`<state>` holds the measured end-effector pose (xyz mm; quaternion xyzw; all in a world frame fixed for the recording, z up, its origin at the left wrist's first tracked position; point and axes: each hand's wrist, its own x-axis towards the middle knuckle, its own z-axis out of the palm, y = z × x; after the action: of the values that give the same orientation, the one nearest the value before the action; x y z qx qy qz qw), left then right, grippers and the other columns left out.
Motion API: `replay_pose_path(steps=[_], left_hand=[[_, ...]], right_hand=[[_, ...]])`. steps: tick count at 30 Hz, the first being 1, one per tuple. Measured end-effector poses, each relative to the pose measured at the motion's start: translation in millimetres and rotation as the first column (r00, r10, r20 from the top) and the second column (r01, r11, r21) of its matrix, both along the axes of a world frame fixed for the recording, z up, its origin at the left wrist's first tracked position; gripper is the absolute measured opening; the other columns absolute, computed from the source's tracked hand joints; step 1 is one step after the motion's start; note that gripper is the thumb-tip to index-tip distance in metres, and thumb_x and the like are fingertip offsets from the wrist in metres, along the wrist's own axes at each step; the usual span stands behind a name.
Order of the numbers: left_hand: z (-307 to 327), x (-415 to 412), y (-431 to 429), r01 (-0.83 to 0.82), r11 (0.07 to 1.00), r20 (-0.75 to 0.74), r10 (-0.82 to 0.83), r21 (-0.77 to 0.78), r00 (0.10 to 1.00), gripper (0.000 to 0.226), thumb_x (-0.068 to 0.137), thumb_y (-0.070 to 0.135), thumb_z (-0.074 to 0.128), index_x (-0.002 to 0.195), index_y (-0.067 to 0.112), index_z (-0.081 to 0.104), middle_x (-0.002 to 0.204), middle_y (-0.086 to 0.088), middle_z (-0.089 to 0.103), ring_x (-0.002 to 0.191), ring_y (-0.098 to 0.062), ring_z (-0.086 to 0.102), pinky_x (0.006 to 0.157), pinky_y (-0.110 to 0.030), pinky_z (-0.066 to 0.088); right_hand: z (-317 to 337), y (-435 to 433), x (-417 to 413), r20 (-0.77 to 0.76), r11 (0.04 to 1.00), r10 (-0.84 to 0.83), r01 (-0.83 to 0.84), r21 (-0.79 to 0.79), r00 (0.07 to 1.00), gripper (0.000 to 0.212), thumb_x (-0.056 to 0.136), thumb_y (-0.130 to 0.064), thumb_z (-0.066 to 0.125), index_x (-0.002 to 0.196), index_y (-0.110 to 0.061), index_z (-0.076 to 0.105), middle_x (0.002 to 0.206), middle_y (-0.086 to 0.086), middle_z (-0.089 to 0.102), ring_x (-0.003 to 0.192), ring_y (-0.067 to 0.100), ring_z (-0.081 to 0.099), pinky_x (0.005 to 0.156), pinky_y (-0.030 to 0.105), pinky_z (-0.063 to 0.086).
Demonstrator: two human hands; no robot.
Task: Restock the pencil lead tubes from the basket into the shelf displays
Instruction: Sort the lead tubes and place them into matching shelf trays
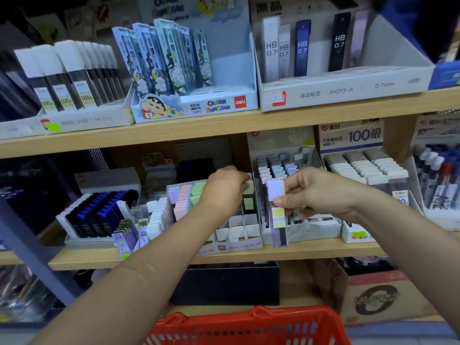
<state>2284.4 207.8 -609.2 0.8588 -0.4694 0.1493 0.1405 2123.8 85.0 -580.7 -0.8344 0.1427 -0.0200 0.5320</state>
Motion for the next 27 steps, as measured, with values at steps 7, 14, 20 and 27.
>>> replay_pose_path(steps=[7, 14, 20, 27], left_hand=[[6.4, 3.8, -2.0, -0.081, 0.997, 0.075, 0.079, 0.018, 0.994, 0.015, 0.095, 0.019, 0.052, 0.107, 0.017, 0.062, 0.098, -0.01, 0.067, 0.09, -0.032, 0.062, 0.069, -0.034, 0.048], [17.1, 8.2, 18.6, 0.02, 0.999, 0.044, -0.018, -0.028, 0.999, 0.03, 0.097, 0.029, 0.051, 0.123, 0.025, 0.063, 0.113, -0.002, 0.069, 0.105, -0.023, 0.06, 0.081, -0.031, 0.048], [27.4, 2.0, 59.9, 0.056, 0.967, 0.05, -0.071, 0.249, 0.996, 0.04, 0.086, 0.054, 0.06, 0.122, 0.036, 0.06, 0.116, 0.012, 0.063, 0.116, -0.015, 0.044, 0.093, -0.038, 0.039], [13.5, 1.7, 59.4, 0.021, 0.891, 0.23, -0.14, 0.454, 0.963, 0.024, 0.089, 0.04, 0.057, 0.113, 0.034, 0.058, 0.101, 0.005, 0.062, 0.109, -0.018, 0.048, 0.098, -0.043, 0.023]], right_hand=[[-3.7, 7.1, 2.8, -0.009, 0.975, 0.038, -0.035, 0.22, 0.999, 0.009, 0.099, -0.008, 0.054, 0.103, -0.002, 0.059, 0.076, 0.013, 0.063, 0.065, 0.017, 0.066, 0.056, 0.025, 0.056], [-8.1, 16.2, 6.2, 0.012, 0.954, 0.041, -0.043, 0.296, 0.999, 0.012, 0.101, -0.01, 0.051, 0.109, -0.005, 0.059, 0.083, 0.014, 0.071, 0.081, 0.028, 0.073, 0.057, 0.026, 0.059], [-16.7, 22.1, 14.5, 0.011, 0.951, 0.0, -0.003, 0.31, 1.0, 0.016, 0.101, -0.009, 0.05, 0.114, -0.005, 0.06, 0.106, 0.024, 0.071, 0.083, 0.029, 0.073, 0.06, 0.027, 0.059], [-29.1, 29.7, 24.4, -0.018, 0.951, -0.044, 0.047, 0.306, 0.999, 0.022, 0.1, -0.003, 0.05, 0.12, -0.008, 0.056, 0.117, 0.024, 0.067, 0.09, 0.029, 0.074, 0.071, 0.033, 0.062]])
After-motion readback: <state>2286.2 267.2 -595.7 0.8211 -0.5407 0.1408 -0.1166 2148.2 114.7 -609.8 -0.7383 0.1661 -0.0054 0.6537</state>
